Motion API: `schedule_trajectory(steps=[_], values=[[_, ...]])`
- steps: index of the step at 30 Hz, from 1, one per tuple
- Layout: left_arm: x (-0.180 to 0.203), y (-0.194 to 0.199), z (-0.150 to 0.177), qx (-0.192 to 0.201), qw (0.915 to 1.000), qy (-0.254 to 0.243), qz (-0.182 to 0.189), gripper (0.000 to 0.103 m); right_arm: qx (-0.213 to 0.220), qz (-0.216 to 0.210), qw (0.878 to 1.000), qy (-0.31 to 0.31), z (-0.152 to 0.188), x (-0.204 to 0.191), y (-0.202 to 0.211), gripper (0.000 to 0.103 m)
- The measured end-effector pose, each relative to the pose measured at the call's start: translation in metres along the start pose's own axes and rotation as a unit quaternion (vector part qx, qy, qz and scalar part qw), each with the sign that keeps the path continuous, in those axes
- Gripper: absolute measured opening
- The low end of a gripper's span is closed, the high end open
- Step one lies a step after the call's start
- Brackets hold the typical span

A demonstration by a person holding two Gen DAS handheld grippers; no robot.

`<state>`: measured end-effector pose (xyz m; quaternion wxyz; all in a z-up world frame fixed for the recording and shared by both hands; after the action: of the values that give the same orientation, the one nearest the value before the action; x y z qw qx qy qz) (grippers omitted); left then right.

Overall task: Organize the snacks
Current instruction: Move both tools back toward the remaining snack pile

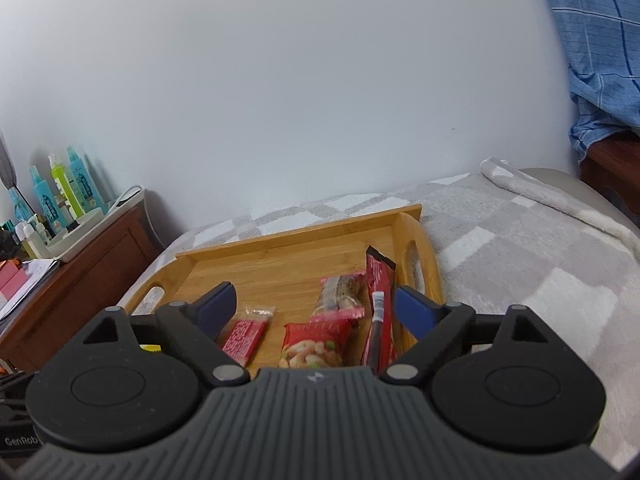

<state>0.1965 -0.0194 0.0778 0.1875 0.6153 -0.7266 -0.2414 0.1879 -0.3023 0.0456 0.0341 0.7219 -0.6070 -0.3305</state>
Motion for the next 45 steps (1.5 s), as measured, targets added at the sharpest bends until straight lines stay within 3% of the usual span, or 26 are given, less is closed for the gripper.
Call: schedule_trajectory(steps=[11, 21, 31, 37, 42, 45], values=[[0.010, 0.030, 0.028, -0.004, 0.9997, -0.022, 0.007, 0.092, 0.006, 0.008, 0.999, 0.033, 0.033, -0.009, 0.038, 0.102], [0.008, 0.044, 0.062, -0.025, 0.9995, -0.017, 0.007, 0.092, 0.009, 0.024, 0.998, 0.055, 0.057, -0.007, 0.069, 0.103], [0.017, 0.061, 0.085, -0.030, 0.9987, -0.033, 0.025, 0.090, -0.017, 0.048, 0.998, 0.040, 0.083, 0.001, 0.084, 0.103], [0.028, 0.069, 0.090, -0.022, 0.9973, -0.059, 0.037, 0.081, -0.036, 0.062, 0.996, 0.060, 0.098, -0.003, 0.087, 0.103], [0.033, 0.064, 0.091, -0.033, 0.9962, -0.072, 0.038, 0.055, -0.040, 0.064, 0.995, 0.069, 0.102, -0.006, 0.086, 0.103], [0.035, 0.059, 0.091, -0.040, 0.9956, -0.076, 0.039, 0.050, -0.044, 0.062, 0.995, 0.069, 0.102, -0.006, 0.084, 0.103]])
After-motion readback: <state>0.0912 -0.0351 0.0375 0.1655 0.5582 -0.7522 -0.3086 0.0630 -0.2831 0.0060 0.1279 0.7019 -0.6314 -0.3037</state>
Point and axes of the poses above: each gripper's, at about its wrist camera, not at the fingertips, and y roughly against the way its jaws point, x to its right, z to its underside, the point moved 1 cm from there along -y, roughly the way its jaws point, and after that the axes turned 9 degrees about -y, right-handed, at the moved point
